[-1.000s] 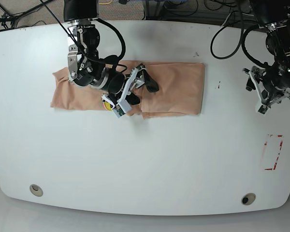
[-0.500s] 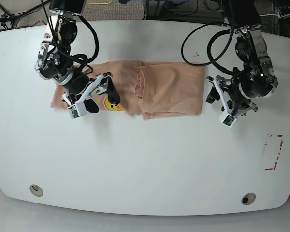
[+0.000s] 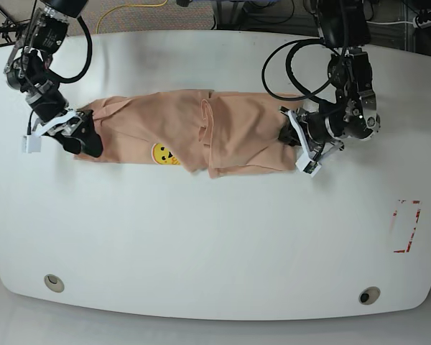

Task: Fold the T-shirt properly
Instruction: 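Grasp both ends of the folded strip, one with each gripper, then push both held ends toward each other, folding the strip into a bundle, then open the left gripper and move it aside while the right gripper holds, then grasp the bundle edge with the left gripper beside the right gripper, then pull the held bundle corner with the left gripper away from the right gripper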

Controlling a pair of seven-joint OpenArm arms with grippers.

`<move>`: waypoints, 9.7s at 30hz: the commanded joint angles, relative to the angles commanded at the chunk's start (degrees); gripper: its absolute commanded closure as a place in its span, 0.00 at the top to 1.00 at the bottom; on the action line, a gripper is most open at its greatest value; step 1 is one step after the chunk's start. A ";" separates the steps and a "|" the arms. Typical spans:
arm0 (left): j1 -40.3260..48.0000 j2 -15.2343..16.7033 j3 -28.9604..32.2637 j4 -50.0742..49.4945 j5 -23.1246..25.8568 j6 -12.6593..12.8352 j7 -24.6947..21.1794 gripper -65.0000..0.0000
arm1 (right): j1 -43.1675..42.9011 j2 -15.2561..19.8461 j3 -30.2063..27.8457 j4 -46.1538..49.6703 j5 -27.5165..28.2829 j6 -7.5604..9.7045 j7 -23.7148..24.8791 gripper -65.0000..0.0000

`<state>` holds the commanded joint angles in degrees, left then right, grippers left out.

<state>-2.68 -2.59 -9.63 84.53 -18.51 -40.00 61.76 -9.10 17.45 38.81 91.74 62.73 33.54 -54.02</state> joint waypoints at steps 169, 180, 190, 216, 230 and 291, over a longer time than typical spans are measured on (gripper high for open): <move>1.76 -21.54 -18.81 -5.36 -36.75 6.64 -1.41 0.49 | 31.12 -15.47 -54.33 -9.58 -52.84 3.43 7.03 0.66; 5.19 -21.71 -18.90 -5.36 -37.89 6.64 -1.41 0.49 | 32.18 -17.85 -54.42 -19.87 -53.45 3.08 12.04 0.62; 5.27 -20.66 -16.97 -5.36 -37.89 6.64 -1.41 0.49 | 30.68 -17.85 -54.24 -13.54 -53.01 2.99 10.64 0.04; 1.05 2.20 9.14 9.76 -25.05 6.73 -1.49 0.50 | 28.66 -17.76 -50.64 1.85 -53.10 2.99 3.87 0.00; 1.14 2.90 9.23 10.64 -24.88 6.64 -1.58 0.49 | 29.10 -17.58 -50.37 2.73 -52.92 3.08 3.78 0.00; -0.53 2.81 8.88 6.15 -22.77 6.64 -4.13 0.07 | 29.63 -17.58 -49.32 6.33 -47.03 3.08 0.97 0.00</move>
<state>-3.21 0.22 -0.75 90.68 -41.27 -33.36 57.63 20.53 -0.13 -10.51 98.07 15.69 36.62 -53.05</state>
